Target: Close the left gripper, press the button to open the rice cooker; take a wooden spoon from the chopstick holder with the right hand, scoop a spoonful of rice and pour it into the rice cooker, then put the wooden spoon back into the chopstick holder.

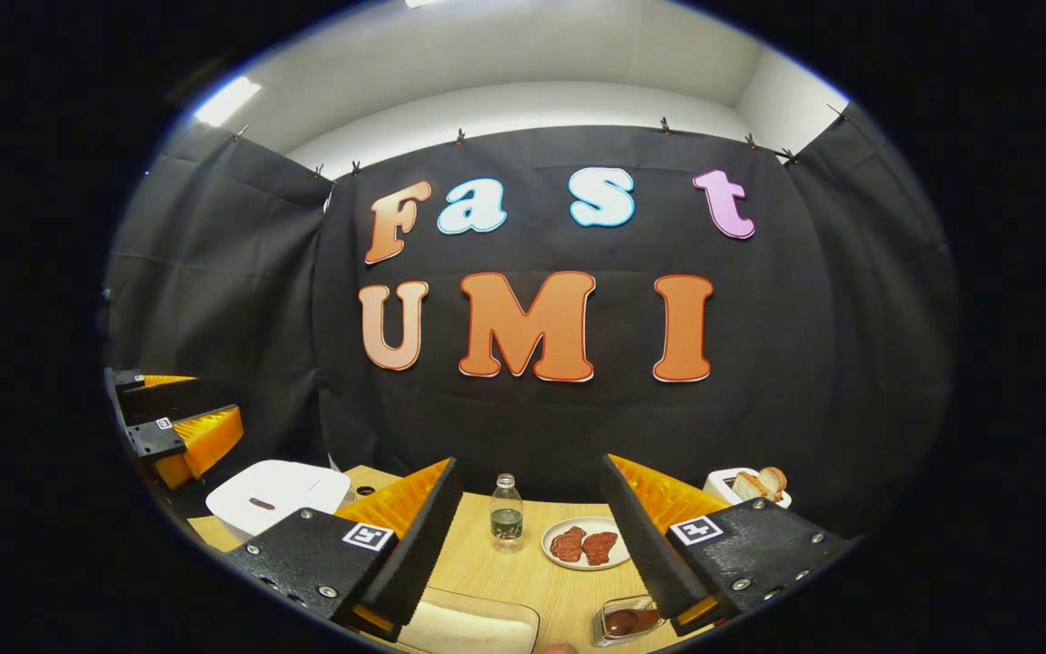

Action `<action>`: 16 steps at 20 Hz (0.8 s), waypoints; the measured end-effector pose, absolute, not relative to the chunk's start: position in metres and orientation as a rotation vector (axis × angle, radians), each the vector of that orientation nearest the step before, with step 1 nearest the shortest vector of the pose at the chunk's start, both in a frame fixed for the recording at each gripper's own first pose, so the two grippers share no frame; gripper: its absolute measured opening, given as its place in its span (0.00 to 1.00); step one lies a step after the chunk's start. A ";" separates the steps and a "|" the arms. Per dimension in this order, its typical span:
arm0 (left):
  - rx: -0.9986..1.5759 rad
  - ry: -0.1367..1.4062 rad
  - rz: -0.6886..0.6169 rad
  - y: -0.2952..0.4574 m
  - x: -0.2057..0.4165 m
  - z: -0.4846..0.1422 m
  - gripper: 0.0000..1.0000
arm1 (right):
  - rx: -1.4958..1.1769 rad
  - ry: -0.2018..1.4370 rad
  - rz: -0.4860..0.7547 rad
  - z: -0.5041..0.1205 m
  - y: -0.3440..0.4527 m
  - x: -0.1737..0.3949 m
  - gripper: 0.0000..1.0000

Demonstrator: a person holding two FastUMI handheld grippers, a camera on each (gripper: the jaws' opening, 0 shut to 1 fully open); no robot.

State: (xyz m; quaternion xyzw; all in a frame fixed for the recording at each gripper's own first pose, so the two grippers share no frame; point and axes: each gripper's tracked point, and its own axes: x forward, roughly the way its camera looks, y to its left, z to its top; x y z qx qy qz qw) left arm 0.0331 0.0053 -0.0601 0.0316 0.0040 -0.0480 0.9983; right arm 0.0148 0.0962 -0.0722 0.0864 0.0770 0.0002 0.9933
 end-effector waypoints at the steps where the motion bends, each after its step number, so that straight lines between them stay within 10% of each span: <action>1: 0.061 0.013 -0.102 0.002 0.033 -0.062 1.00 | 0.172 0.157 -0.001 -0.074 0.095 0.014 0.95; 16: 0.016 0.038 -0.159 -0.016 0.041 -0.072 1.00 | 0.155 0.180 0.010 -0.078 0.102 0.018 0.95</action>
